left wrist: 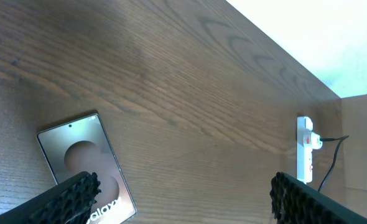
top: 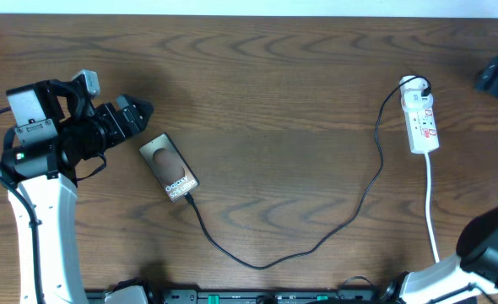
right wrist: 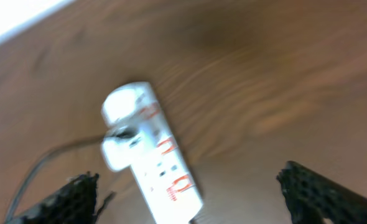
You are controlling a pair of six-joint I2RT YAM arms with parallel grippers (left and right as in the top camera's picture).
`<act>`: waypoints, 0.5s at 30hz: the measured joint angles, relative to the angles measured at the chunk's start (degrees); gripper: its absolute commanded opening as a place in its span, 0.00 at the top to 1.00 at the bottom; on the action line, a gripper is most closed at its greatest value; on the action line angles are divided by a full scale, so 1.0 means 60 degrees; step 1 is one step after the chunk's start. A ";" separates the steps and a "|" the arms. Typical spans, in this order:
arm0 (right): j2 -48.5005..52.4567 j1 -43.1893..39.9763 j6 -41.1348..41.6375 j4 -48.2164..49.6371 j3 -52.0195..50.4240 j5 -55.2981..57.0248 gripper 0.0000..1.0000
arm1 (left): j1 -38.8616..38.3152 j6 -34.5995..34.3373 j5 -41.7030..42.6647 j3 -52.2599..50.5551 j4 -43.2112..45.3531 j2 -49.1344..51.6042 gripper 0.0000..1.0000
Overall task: Plug charger to phone and switch on socket
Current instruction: 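Move the right gripper to the switch beside the plugged adapter, then press the orange power strip switch down with the right gripper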
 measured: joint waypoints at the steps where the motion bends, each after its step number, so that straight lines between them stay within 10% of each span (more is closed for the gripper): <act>1: 0.0390 -0.0015 -0.0521 -0.0040 -0.0026 -0.0656 0.01 | 0.0000 0.0004 0.0004 0.0000 -0.0004 0.0000 0.09; 15: 0.3129 0.0215 -0.3563 -0.0408 -0.0197 -0.3668 0.01 | 0.0000 0.0004 0.0004 0.0000 -0.0040 0.0004 0.09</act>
